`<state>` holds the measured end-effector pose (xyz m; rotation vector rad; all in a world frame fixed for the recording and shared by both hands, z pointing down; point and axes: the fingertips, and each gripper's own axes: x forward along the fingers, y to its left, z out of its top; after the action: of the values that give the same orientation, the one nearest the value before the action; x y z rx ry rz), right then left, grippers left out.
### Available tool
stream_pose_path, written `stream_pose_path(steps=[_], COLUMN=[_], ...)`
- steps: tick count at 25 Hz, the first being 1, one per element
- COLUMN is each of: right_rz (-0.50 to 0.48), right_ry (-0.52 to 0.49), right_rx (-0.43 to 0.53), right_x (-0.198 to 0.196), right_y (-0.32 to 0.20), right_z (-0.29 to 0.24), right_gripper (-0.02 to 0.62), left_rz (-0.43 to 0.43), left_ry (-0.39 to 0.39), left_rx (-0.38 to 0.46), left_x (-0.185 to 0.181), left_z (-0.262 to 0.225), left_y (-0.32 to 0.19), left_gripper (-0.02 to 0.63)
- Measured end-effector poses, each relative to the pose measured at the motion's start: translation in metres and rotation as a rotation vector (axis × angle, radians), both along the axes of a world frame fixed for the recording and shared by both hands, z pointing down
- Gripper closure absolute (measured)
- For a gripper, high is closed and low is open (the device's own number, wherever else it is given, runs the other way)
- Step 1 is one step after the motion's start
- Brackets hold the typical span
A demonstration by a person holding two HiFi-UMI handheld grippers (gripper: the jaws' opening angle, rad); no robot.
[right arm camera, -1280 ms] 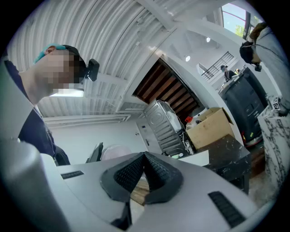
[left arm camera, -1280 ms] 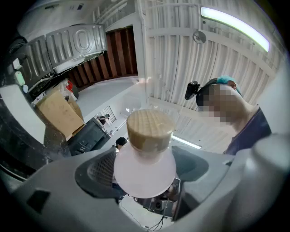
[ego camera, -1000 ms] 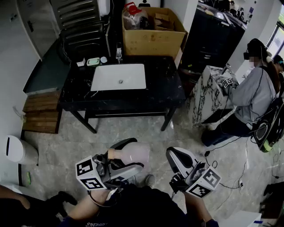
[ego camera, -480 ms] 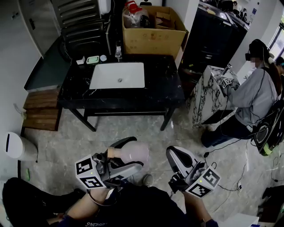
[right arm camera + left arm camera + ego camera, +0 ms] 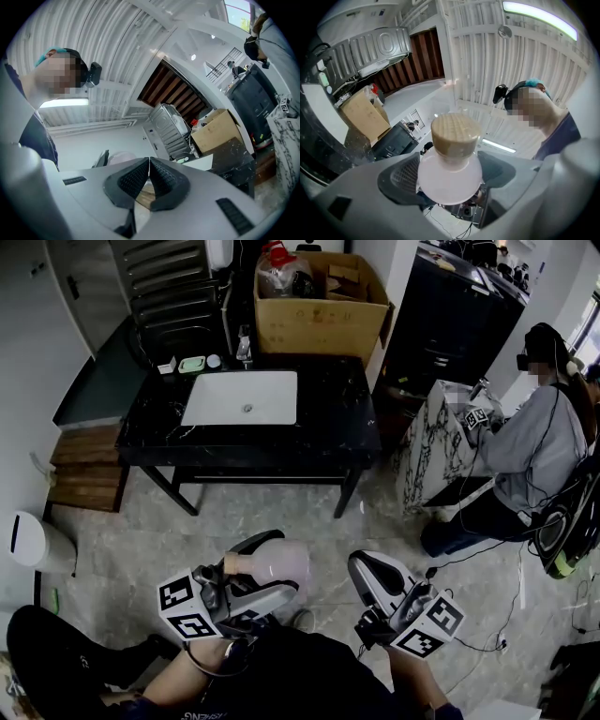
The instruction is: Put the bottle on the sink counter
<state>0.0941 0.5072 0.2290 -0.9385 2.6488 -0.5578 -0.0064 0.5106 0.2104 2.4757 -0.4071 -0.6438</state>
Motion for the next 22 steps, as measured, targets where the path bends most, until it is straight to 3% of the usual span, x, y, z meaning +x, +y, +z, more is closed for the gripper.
stream_pose_path(steps=[11,22], right_rz=[-0.008,0.023], right_ry=[0.000,0.002], right_rx=[-0.007,-0.036], right_x=[0.011,0.006], right_y=[-0.018,-0.066], right_z=[0.010,0.024], right_gripper=[0.569,0.569], left_rz=[-0.015,0.005], left_ry=[0.002,-0.003], left_rx=[0.000,-0.018], left_x=[0.008,-0.001], left_z=[0.008,0.021], left_y=[-0.019,-0.069], left_gripper=[0.219,0.219])
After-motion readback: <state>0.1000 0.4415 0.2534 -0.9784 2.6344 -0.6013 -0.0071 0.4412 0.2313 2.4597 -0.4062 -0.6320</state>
